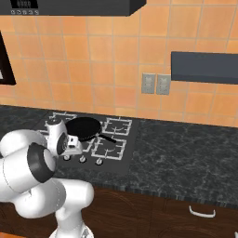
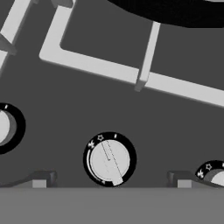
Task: Turn off the center burner of the stove.
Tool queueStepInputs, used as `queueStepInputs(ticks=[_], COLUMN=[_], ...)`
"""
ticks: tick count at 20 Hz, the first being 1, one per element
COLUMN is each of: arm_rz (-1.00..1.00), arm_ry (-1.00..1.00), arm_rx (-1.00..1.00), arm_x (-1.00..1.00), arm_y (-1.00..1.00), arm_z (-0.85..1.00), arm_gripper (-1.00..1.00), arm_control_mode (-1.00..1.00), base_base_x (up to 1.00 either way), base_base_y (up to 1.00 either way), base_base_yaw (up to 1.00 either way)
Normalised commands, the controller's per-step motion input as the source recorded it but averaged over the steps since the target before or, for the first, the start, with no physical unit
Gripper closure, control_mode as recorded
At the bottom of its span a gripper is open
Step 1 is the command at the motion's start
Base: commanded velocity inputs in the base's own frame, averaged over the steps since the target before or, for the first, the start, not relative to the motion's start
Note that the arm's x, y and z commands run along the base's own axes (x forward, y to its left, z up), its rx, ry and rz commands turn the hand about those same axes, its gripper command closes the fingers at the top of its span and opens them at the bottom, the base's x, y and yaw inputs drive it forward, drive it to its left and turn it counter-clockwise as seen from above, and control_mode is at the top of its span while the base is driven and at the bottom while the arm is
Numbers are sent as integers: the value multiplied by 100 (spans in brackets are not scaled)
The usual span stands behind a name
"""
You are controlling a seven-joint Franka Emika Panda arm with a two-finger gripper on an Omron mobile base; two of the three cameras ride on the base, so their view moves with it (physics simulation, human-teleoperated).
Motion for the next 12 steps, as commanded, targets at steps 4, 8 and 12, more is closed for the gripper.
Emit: queueStepInputs(ticks=[4,8,12], arm_rz=[0,0,0], arm_ry=[-13,-9,0], arm_rx=[0,0,0], arm_x=[8,0,0], arm_y=[0,0,0], arm_z=[-16,-4,0], arm_gripper=[-100,-100,100], arm_control_mode=[-100,-100,-100], base_base_x=[0,0,0], base_base_y=[0,0,0], base_base_yaw=[0,0,0])
